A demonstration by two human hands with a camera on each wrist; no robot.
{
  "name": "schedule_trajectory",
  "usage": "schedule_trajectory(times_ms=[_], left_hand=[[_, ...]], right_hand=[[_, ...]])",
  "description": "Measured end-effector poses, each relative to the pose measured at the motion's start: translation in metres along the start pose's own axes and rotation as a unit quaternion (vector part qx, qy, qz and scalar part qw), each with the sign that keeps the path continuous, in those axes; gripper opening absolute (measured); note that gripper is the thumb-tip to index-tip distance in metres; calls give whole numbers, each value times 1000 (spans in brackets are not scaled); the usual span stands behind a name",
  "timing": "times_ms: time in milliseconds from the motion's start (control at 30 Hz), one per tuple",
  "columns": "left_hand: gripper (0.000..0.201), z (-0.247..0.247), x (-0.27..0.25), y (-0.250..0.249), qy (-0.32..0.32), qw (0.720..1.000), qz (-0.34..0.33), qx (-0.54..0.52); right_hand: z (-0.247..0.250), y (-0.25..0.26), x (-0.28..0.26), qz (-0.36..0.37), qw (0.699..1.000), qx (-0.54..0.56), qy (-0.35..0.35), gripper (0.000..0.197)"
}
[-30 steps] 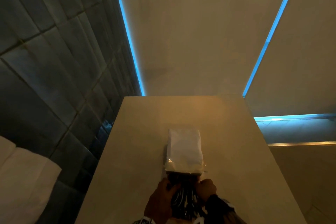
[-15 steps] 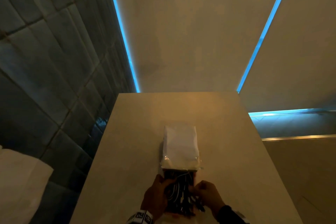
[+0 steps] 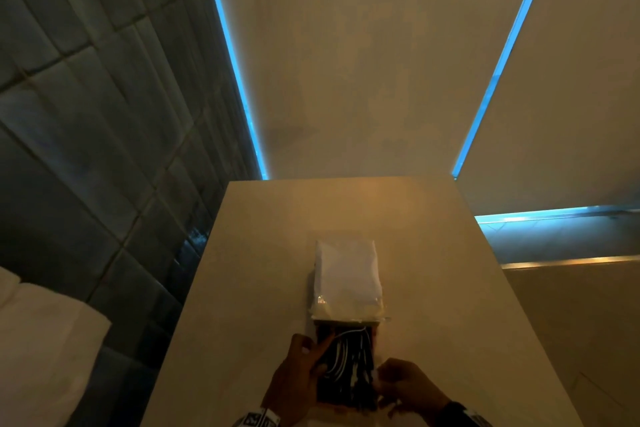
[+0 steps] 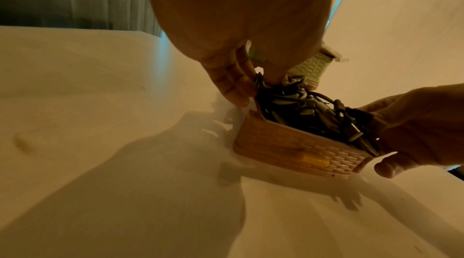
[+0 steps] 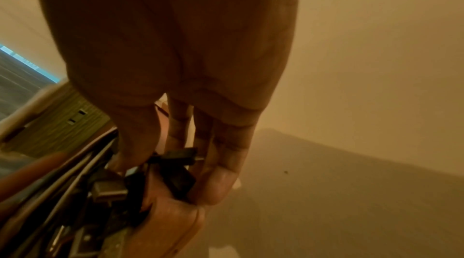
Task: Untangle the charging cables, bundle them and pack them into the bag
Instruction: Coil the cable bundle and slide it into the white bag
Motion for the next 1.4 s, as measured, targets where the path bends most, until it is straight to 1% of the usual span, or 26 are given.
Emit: schedule_trajectory(times_ms=[100,200,300,400,500,567,633,700,733,800,867,933,1000,1033,1067,1167,1200,1267,1400], left_hand=[[61,-2,-4,-5,-7,1000,15,7],[63,-6,-8,-8,-14,1000,20,15],[59,-8,-9,-9,-11,998,61,29],[60,-9,-6,-12,25,994,92,61],[60,-9,-4,-17,67,987,117,90],[62,-9,-4,-18,70,986,122,87],[61,-8,-1,-19,38,987,140,62],[49,-5,2,-22,-6,987,156,22],[45,-4,2,-23,-18,987,157,14],[42,-2,4,-27,-20,990,133,40],[39,1,4,-30,-37,993,103,53],[26,4,3,-37,-56,994,87,42],[13,5,1,-44,-57,994,74,49],[14,4,1,-47,-49,995,73,47],[20,3,1,-50,-36,995,76,45],[46,-2,1,-57,19,994,94,54],[51,-3,1,-59,31,993,96,63],[51,-5,2,-60,42,991,99,82],[42,-6,2,-54,35,991,98,85]], right_hand=[[0,-2,0,31,999,-4,-19,17],[0,0,-3,59,997,-12,-53,20],[-6,8,-7,76,992,-42,-92,25],[-16,14,-5,89,981,-89,-146,23],[-27,23,-4,100,973,-122,-166,20],[-32,31,-3,113,967,-139,-180,25],[-34,37,-3,116,963,-152,-189,28],[-34,41,-4,118,959,-170,-191,28],[-34,42,-5,116,959,-176,-190,28],[-31,41,-4,113,961,-177,-182,27],[-29,38,-3,104,964,-171,-175,25],[-29,37,-2,101,967,-166,-167,23],[-30,37,-3,106,965,-171,-168,24],[-30,37,-4,106,965,-170,-169,25],[-30,37,-4,107,966,-166,-170,26],[-31,36,-3,99,970,-142,-172,23],[-32,36,-3,98,971,-133,-173,22],[-33,34,-3,93,975,-117,-167,19],[-33,30,-6,100,974,-92,-183,20]])
Point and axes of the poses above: each hand's wrist, its own x-axis towards the middle knuckle, its own z-axis out of the back of the hand, y = z × x, the point moved 2 cm from there along x, towards the middle knuckle, and after that the axes turned 2 degrees about y, right-handed, at the moved point
